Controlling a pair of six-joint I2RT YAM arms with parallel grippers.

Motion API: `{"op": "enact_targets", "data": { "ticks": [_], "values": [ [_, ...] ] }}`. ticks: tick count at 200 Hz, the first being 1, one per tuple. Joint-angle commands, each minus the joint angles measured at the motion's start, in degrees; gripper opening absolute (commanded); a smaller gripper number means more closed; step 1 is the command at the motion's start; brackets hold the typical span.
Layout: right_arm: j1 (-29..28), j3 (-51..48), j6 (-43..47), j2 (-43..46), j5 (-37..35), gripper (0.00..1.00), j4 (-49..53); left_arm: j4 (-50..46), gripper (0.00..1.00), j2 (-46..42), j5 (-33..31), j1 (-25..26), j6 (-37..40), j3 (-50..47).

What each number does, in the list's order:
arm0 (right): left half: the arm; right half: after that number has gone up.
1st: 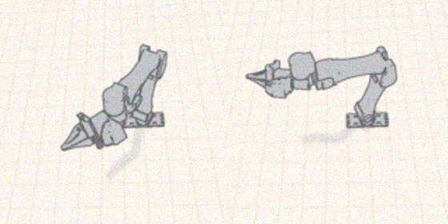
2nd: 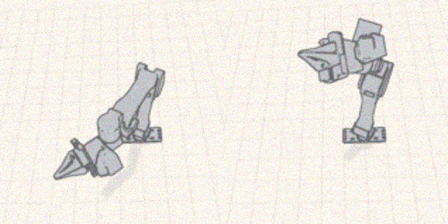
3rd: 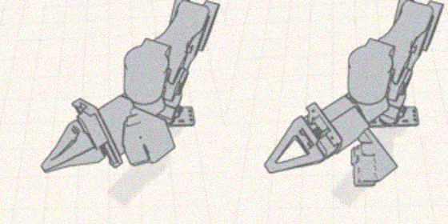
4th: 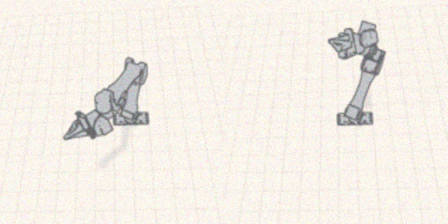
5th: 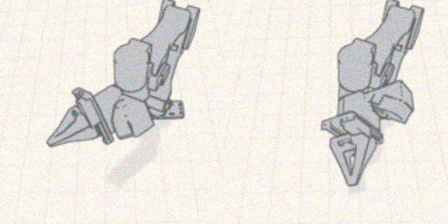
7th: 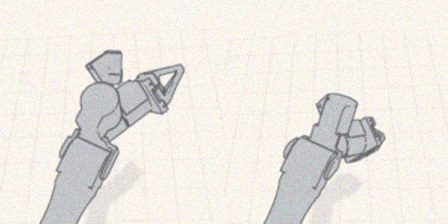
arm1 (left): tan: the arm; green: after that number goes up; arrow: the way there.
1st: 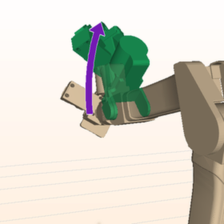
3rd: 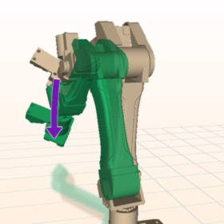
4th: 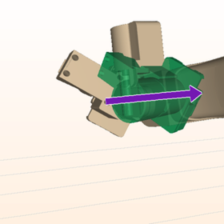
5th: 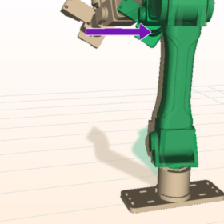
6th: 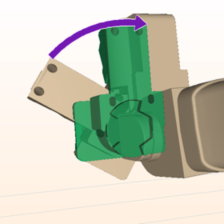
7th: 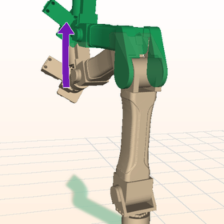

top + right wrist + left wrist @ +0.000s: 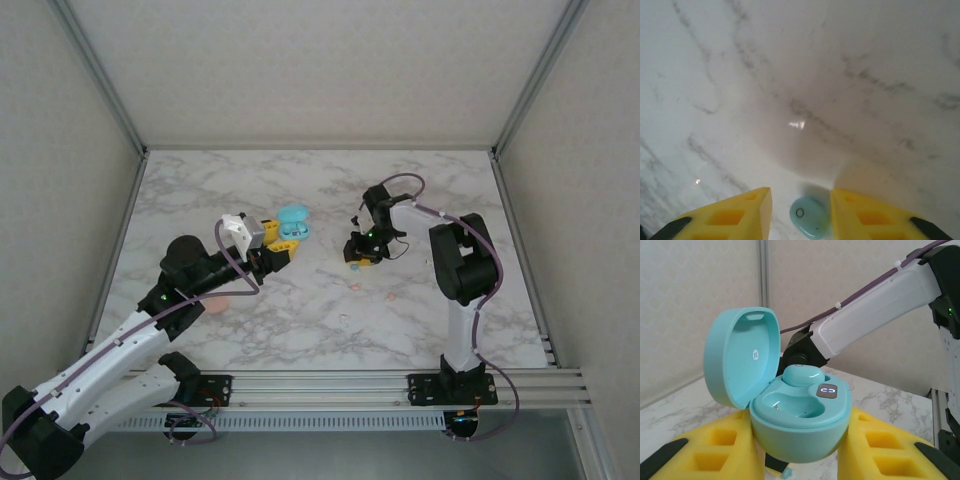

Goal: Insert wireless bluetooth earbuds into charging case

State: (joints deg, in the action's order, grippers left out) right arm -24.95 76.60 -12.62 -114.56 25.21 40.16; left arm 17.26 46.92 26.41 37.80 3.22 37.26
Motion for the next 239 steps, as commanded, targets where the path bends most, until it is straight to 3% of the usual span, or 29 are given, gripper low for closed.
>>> {"op": "enact_targets", "data": {
  "ticks": [1,59,164,239],
  "values": [
    [-2.0,-1.8,-0.19,2.65,0.75,0.35,3.11,0.76,0.29,-0.25,-0.33,0.5,-0.24,0.01],
    [-3.48,-1.29,-1.17,4.39,0.22,0.36,3.92,0.98,0.29,0.19,-0.09,0.44,-0.15,0.19],
    [-8.77,7.08,5.43,0.18,-16.44,0.36,13.25,0.68,0.29,-0.86,-0.84,0.44,-0.06,0.19],
    [-11.34,12.23,9.26,-4.67,-19.62,0.36,17.57,0.33,0.29,-1.3,-1.09,0.43,-0.17,0.51]
  ]
}}
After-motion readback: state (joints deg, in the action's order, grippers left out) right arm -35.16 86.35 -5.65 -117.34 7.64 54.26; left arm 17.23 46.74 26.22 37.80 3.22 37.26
